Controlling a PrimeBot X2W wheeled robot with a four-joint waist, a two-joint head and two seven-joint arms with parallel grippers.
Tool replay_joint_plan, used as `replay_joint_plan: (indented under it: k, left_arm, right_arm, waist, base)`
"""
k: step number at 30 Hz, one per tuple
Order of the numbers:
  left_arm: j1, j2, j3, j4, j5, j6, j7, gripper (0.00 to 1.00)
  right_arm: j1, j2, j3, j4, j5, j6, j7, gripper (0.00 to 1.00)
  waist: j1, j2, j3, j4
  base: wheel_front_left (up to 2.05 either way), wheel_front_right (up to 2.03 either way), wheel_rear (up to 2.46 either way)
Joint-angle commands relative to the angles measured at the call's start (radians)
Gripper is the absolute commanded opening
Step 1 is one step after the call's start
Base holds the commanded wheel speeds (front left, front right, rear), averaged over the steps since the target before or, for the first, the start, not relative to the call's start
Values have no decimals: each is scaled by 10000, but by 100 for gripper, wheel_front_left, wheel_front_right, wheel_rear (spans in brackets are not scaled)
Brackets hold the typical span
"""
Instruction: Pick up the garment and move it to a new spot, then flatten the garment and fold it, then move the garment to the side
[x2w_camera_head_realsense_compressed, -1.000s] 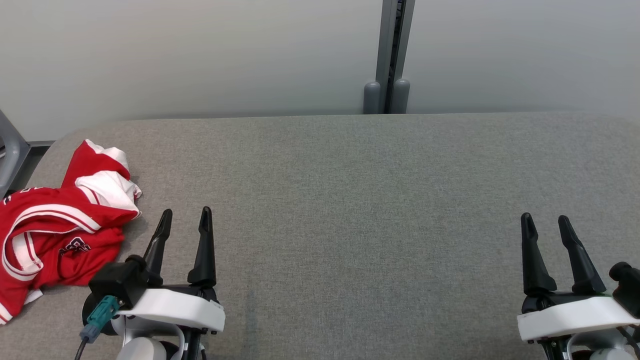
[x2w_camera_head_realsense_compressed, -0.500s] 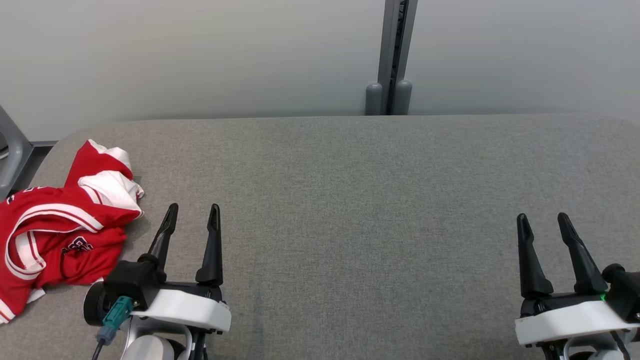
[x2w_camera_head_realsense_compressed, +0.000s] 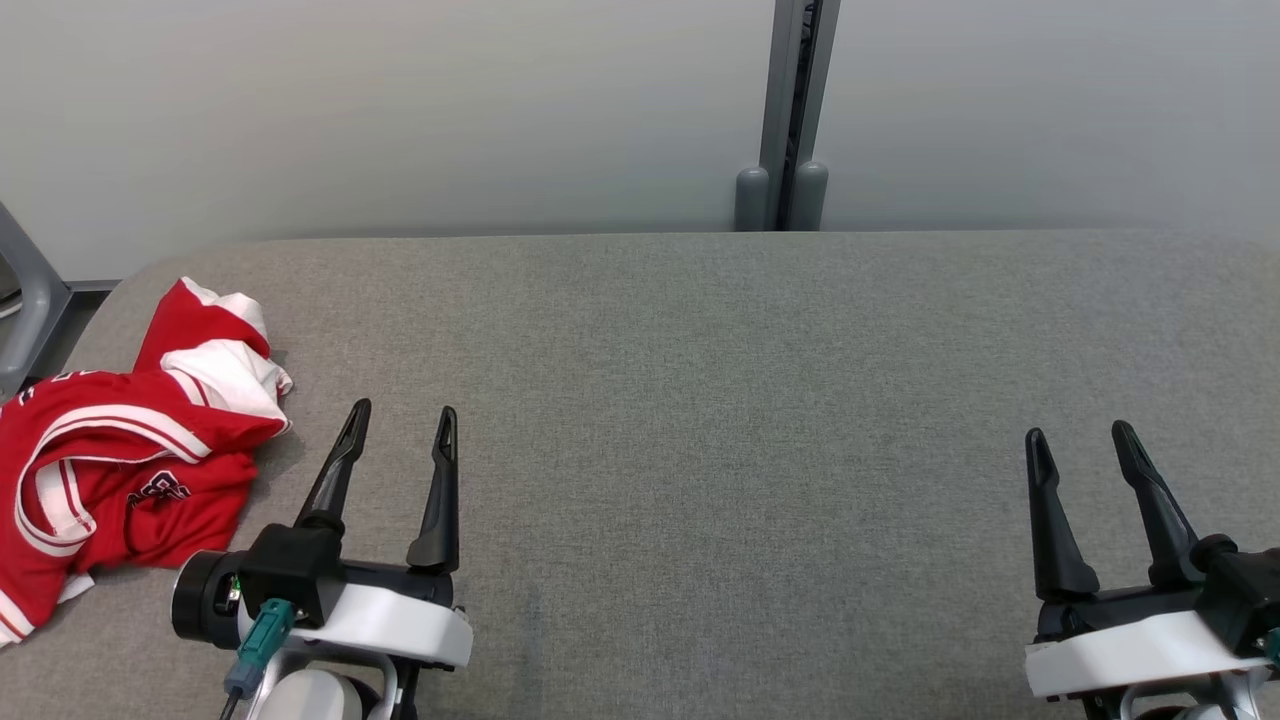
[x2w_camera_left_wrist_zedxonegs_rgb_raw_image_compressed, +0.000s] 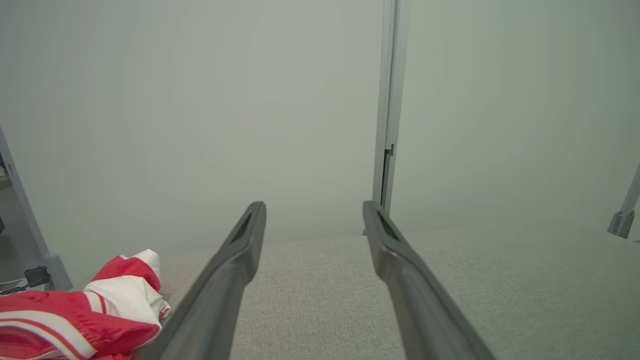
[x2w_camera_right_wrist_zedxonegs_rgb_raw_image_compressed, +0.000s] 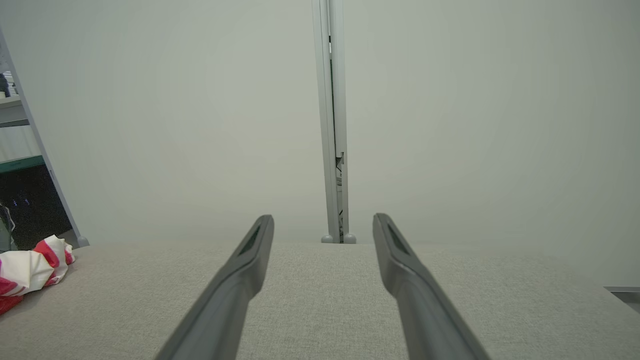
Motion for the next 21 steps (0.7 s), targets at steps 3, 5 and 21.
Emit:
replay_joint_plan:
  k: [3,5,21]
  left_arm:
    - [-174,43,-17,-71,350,57,-115,100]
    - [-181,41,-31,-78,480,69,-162,100]
    - [-168,25,-42,-67,433,61,-167,100]
  right_arm:
    - [60,-59,8,-121,-332,21,-138,100]
    - [71,-56,23,-137,-457,21,-168,100]
    - [60,0,0,-135,-402,22,-219,100]
  waist:
    - [0,-1,36,20]
    - [0,-1,45,28]
    - [0,-1,77,20]
  base:
    - [0,0,0]
    - [0,0,0]
    - [0,0,0]
